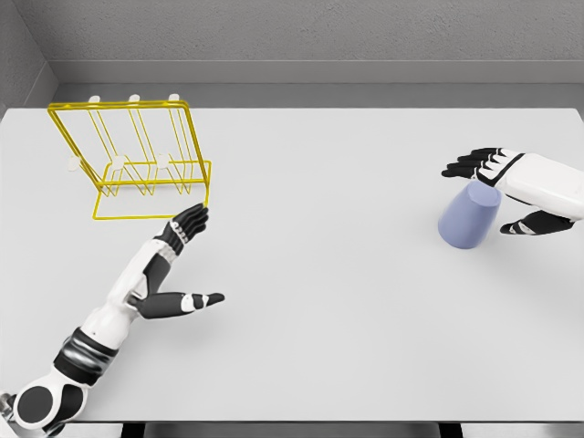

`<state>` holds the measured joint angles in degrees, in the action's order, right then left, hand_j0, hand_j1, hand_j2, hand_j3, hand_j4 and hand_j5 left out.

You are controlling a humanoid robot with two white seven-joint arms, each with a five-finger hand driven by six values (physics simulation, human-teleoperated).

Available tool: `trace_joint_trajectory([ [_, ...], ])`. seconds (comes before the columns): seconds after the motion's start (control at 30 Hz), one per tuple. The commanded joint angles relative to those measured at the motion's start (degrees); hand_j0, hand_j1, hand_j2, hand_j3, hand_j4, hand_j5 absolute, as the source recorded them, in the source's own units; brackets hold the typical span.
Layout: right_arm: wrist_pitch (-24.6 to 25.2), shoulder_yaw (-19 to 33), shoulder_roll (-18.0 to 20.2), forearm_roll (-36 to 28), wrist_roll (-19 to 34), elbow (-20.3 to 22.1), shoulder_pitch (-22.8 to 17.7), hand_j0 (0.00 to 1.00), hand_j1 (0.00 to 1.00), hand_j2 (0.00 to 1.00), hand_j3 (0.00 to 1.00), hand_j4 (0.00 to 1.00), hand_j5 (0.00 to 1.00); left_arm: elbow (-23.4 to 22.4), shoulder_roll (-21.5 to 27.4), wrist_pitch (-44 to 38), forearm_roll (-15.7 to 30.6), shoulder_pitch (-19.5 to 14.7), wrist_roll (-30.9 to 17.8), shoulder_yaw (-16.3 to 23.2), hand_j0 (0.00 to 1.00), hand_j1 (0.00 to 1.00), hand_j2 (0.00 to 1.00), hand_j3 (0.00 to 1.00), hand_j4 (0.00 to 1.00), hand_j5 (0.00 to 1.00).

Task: Place the cup on the cup holder with both arms

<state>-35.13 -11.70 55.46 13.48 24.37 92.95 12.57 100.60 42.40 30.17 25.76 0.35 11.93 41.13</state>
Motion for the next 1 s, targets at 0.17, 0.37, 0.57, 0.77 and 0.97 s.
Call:
trace_joint_trajectory([
  [0.17, 0.1, -0.2, 0.3, -0.2, 0.0, 0.3, 1.5, 1.0, 1.0, 1.0, 1.0, 1.0, 1.0, 0.0, 0.0, 0.0, 0.3, -0.1, 0.0, -0.2, 1.0, 1.0, 1.0, 1.0, 1.0, 1.0],
  [0.37, 0.1, -0.3, 3.3, 1.2, 0.0, 1.4, 2.0, 1.0, 1.0, 1.0, 1.0, 1.0, 1.0, 0.0, -0.2, -0.1, 0.9, -0.1, 0.3, -0.2, 1.0, 1.0, 1.0, 1.0, 1.0, 1.0],
  [0.57, 0.1, -1.5, 6.6, 2.0, 2.8, 2.1, 2.1, 1.0, 1.0, 1.0, 1.0, 1.0, 1.0, 0.1, -0.6, -2.2, 0.9, -0.1, 0.3, -0.2, 1.0, 1.0, 1.0, 1.0, 1.0, 1.0],
  [0.77, 0.1, -1.5, 6.2, 3.6, 2.8, 2.6, 4.1, 1.0, 1.0, 1.0, 1.0, 1.0, 1.0, 0.1, -0.2, -6.4, 1.5, -0.1, 0.0, -0.6, 1.0, 1.0, 1.0, 1.0, 1.0, 1.0],
  [0.97, 0.1, -9.0, 5.4, 5.5, 3.9, 3.0, 10.3, 1.0, 1.0, 1.0, 1.0, 1.0, 1.0, 0.1, -0.4, -7.6, 1.5, 0.1, 0.0, -0.6, 1.0, 1.0, 1.0, 1.0, 1.0, 1.0],
])
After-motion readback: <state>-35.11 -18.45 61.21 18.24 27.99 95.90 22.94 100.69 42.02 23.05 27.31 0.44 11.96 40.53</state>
